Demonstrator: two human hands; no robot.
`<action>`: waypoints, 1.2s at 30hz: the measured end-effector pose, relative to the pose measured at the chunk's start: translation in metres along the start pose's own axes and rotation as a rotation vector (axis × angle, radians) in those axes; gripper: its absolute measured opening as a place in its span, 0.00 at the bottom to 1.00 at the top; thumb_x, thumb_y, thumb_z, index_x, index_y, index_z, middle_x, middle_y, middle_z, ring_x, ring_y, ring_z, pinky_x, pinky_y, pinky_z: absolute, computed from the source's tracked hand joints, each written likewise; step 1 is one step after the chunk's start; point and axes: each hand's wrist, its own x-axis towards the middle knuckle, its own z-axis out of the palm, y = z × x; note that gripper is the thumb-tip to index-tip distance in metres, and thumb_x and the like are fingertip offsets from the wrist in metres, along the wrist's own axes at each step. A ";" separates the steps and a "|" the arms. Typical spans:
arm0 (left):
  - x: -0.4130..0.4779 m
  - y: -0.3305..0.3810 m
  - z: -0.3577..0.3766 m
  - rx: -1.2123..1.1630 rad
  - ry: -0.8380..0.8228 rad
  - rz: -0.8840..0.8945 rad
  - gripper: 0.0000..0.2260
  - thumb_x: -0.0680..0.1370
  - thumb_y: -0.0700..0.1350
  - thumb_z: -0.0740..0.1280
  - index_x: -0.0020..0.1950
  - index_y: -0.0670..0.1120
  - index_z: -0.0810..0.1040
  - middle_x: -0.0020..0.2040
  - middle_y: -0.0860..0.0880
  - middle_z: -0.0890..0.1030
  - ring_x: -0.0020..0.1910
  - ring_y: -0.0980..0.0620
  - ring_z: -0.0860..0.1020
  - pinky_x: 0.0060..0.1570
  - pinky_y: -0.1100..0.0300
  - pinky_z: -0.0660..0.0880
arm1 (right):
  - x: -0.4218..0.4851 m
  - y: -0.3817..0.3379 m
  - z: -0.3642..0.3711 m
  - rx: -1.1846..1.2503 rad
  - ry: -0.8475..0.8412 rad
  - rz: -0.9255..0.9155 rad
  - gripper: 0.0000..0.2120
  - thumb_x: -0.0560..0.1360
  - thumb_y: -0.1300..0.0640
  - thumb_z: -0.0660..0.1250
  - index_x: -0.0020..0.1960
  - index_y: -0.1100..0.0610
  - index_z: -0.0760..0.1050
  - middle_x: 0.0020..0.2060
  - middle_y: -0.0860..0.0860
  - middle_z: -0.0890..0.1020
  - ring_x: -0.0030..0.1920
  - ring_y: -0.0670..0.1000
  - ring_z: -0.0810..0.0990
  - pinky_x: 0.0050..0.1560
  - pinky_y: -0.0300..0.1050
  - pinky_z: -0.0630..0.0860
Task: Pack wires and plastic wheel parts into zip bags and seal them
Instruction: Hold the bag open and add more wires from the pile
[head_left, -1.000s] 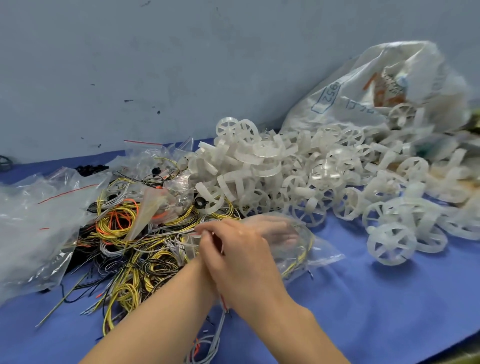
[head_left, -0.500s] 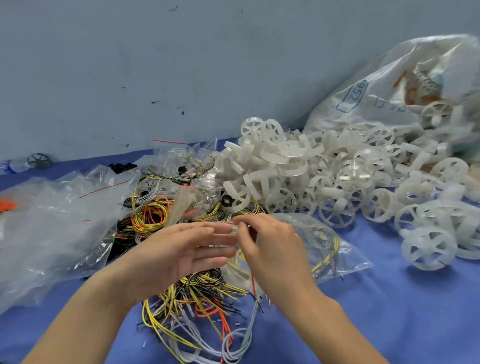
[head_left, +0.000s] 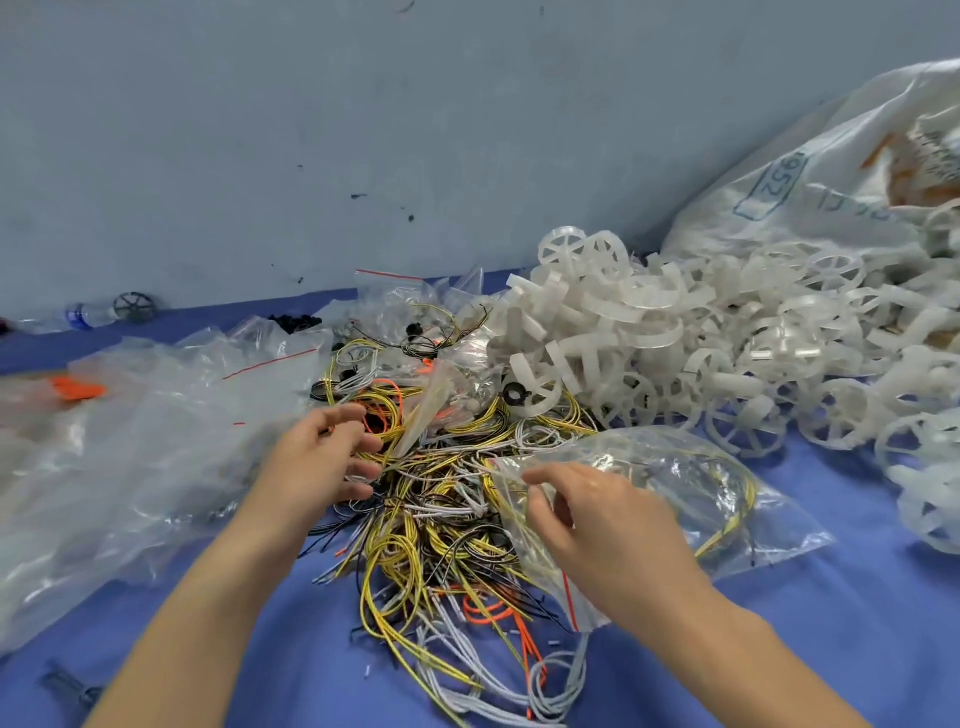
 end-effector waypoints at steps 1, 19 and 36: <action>0.002 -0.001 0.002 -0.006 -0.002 -0.001 0.07 0.82 0.41 0.60 0.56 0.49 0.75 0.45 0.45 0.81 0.34 0.52 0.79 0.31 0.60 0.79 | -0.001 0.000 0.001 -0.008 -0.007 0.000 0.18 0.81 0.41 0.52 0.65 0.41 0.74 0.56 0.37 0.81 0.53 0.42 0.80 0.48 0.43 0.74; 0.014 -0.018 -0.015 0.144 -0.096 -0.030 0.07 0.82 0.42 0.60 0.51 0.45 0.78 0.43 0.45 0.80 0.32 0.55 0.79 0.28 0.61 0.78 | 0.000 0.000 0.003 -0.076 -0.073 0.013 0.19 0.81 0.41 0.50 0.63 0.42 0.75 0.54 0.39 0.82 0.51 0.44 0.80 0.48 0.45 0.77; 0.013 -0.033 0.014 0.625 -0.172 0.424 0.32 0.70 0.70 0.63 0.72 0.63 0.61 0.62 0.57 0.66 0.59 0.61 0.69 0.56 0.61 0.69 | 0.000 -0.001 0.011 -0.066 -0.086 0.013 0.17 0.82 0.44 0.51 0.65 0.42 0.73 0.52 0.40 0.83 0.51 0.46 0.81 0.43 0.44 0.71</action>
